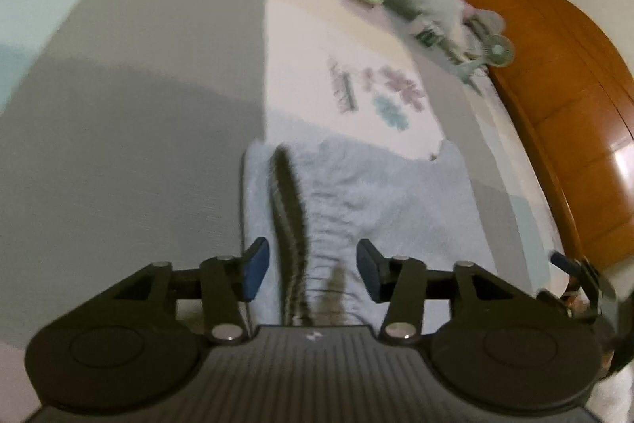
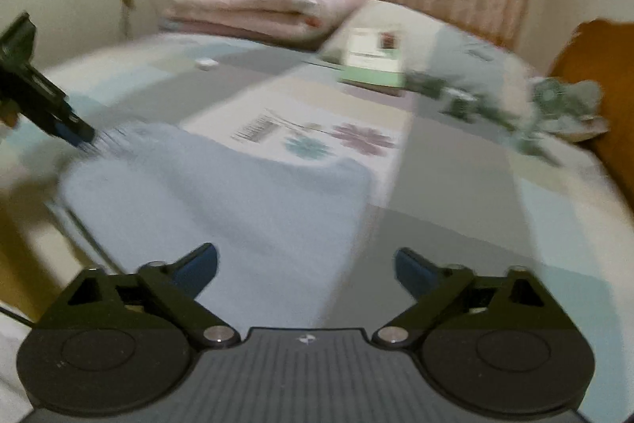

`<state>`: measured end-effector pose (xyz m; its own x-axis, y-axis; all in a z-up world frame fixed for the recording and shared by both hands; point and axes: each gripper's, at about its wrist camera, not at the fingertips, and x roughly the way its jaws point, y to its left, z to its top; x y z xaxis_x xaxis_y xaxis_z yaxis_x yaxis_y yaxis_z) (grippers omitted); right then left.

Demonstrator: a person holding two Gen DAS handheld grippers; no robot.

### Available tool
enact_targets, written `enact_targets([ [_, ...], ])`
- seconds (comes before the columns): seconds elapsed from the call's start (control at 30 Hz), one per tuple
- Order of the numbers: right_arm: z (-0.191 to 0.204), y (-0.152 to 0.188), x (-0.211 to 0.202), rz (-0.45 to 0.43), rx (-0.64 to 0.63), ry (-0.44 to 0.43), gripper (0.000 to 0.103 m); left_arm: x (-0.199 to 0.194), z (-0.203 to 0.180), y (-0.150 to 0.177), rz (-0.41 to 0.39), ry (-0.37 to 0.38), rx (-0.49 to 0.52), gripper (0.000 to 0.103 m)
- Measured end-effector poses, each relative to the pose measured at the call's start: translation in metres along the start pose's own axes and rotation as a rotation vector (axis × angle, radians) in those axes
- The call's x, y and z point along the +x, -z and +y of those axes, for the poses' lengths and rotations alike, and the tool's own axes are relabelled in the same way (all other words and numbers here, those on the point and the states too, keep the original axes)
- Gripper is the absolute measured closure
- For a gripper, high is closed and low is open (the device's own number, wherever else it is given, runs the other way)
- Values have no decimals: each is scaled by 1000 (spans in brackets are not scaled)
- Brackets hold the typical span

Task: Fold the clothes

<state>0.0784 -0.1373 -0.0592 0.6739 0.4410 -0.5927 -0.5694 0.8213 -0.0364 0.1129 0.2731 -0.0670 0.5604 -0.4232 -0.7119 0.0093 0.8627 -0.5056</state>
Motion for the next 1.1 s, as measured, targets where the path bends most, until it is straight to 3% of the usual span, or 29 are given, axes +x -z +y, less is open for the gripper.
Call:
enact_targets([
  [0.07, 18, -7, 12, 14, -36, -94, 37, -3, -13, -1, -12, 7, 35, 47],
  [0.23, 89, -16, 42, 55, -259, -291, 49, 4, -38, -1, 2, -25, 117, 47],
  [0.4, 140, -18, 76, 99, -410, -365, 54, 4, -43, 2, 7, -22, 135, 45],
  [0.43, 146, -18, 80, 101, -431, -359, 60, 3, -42, 3, 8, -21, 134, 45],
  [0.47, 151, -18, 82, 100, -449, -343, 82, 3, -41, 4, 9, -21, 133, 45],
  [0.5, 153, -19, 83, 99, -453, -336, 95, 3, -41, 5, 11, -22, 134, 45],
  [0.73, 140, -23, 80, 132, -364, -419, 99, 13, -51, 9, 2, 43, 182, 41],
  [0.83, 137, -21, 88, 158, -329, -432, 98, 32, -51, 15, 24, 12, 201, 41],
  [0.9, 132, -25, 86, 152, -294, -442, 96, 43, -46, 23, 50, -25, 201, 42],
  [1.03, 108, -31, 64, 96, -229, -410, 88, 30, -42, 40, 40, -32, 232, 42],
  [1.1, 90, -30, 55, 73, -182, -362, 77, 25, -47, 39, 51, -58, 256, 43],
])
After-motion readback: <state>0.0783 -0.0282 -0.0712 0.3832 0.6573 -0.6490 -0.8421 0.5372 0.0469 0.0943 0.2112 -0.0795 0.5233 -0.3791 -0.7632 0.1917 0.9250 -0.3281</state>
